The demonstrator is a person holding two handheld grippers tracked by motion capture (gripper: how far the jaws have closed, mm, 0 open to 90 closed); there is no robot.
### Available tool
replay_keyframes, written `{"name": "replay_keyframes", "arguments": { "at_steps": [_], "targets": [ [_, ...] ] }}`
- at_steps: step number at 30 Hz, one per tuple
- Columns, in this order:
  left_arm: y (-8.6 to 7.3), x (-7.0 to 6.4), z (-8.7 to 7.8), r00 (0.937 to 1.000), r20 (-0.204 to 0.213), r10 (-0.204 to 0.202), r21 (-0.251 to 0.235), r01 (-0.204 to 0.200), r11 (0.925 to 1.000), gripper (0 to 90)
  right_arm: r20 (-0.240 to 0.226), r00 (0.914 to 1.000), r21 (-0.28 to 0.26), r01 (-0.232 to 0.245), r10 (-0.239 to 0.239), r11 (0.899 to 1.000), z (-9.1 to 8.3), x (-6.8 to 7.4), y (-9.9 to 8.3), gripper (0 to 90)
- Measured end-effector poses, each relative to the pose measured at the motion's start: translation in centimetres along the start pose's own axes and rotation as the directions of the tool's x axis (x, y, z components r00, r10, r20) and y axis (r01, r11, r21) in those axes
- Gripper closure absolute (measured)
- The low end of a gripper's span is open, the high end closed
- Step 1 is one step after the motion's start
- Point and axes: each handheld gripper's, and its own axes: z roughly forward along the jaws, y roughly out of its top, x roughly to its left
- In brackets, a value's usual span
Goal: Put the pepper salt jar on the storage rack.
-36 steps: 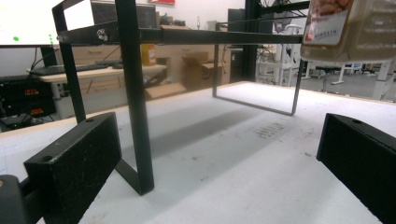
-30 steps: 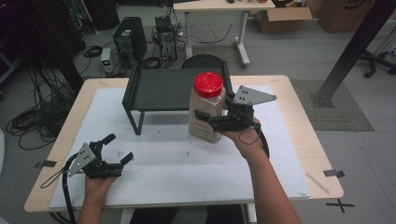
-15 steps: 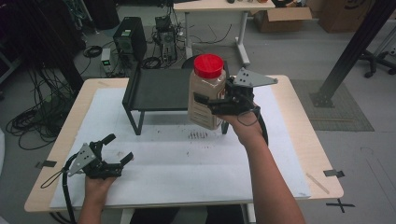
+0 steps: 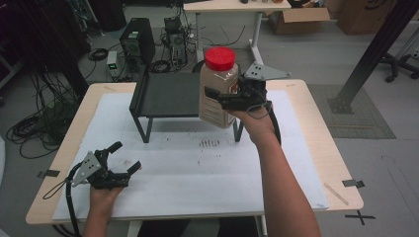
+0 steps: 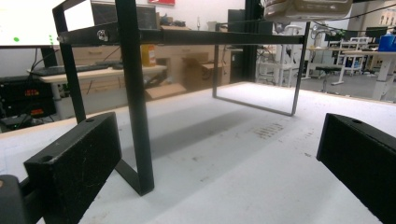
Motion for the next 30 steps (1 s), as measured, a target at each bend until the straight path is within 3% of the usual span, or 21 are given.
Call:
{"name": "replay_keyframes", "arguments": {
  "at_steps": [20, 30],
  "targets": [
    [0.0, 0.0, 0.0, 1.0, 0.0, 0.003, -0.001, -0.003, 1.0, 0.2, 0.082, 0.9964, 0.019, -0.02, 0.018, 1.0, 3.5, -2.0, 0.7, 24.5],
    [0.0, 0.0, 0.0, 1.0, 0.0, 0.002, -0.001, -0.002, 1.0, 0.2, 0.137, 0.99, 0.03, -0.037, 0.032, 0.999, 5.4, -2.5, 0.2, 24.4]
  ]
}}
